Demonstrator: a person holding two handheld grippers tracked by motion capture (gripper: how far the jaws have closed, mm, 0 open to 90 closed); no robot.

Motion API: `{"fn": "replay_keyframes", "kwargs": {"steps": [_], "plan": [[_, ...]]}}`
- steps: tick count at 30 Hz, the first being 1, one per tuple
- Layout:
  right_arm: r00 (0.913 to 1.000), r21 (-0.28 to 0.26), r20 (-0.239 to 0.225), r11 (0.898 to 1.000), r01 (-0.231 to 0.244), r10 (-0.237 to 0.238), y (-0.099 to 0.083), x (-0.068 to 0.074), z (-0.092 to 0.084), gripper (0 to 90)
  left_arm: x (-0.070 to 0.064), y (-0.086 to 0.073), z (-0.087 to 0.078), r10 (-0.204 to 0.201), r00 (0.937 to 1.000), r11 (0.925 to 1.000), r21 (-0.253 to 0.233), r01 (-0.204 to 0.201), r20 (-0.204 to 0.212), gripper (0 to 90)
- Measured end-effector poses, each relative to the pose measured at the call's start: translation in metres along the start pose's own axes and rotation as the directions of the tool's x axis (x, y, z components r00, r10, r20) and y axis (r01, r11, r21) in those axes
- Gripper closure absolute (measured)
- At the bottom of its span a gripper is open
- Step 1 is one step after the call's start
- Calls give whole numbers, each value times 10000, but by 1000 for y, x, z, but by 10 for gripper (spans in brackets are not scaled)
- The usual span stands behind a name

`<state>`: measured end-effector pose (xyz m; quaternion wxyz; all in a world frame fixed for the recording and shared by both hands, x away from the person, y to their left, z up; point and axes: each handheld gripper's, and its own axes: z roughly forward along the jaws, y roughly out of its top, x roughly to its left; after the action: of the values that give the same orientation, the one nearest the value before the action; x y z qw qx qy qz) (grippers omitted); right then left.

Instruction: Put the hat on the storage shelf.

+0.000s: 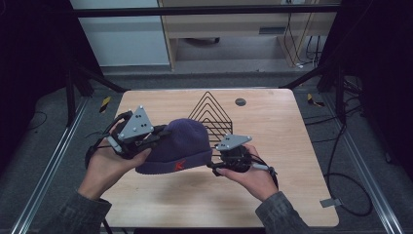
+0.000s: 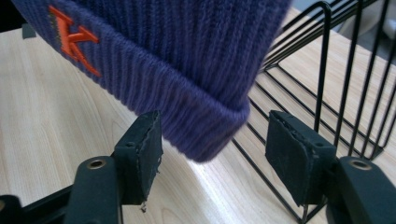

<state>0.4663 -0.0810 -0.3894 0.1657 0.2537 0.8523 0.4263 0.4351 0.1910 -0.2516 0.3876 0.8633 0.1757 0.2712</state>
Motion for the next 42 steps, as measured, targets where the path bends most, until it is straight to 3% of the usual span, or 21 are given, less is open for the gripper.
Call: {"fn": "replay_keyframes", "kwargs": {"steps": [5,6,8,14,25,29,37,42], "plan": [[9994,470,-325,9989,83,-67,8,-9,5,407,4,3,0,-18,10000,9999,-107,18,35,812],[9979,640,-539,9972,391,-356,12,-9,6,453,6,4,0,-50,9999,9997,-233,52,87,812],[9972,663,-617,9967,468,-427,13,-9,6,467,7,4,1,-55,9999,9995,-296,58,92,811],[9950,498,-832,9969,602,-559,18,-15,2,703,17,9,6,-257,9997,9980,-573,260,57,811],[9971,-110,-68,9971,751,-752,41,-35,-41,766,43,48,9,-459,9987,9936,-1040,432,-240,807],[9967,-443,574,9972,605,-580,53,-55,-57,768,60,67,22,-792,9962,9877,-1381,735,-360,807],[9893,-319,1420,9988,370,-322,57,-87,-50,767,78,82,60,-719,9956,9895,-1300,636,-605,806],[9855,-135,1672,9994,329,-302,57,-99,-45,767,84,85,73,-676,9955,9904,-1254,589,-662,805]]}}
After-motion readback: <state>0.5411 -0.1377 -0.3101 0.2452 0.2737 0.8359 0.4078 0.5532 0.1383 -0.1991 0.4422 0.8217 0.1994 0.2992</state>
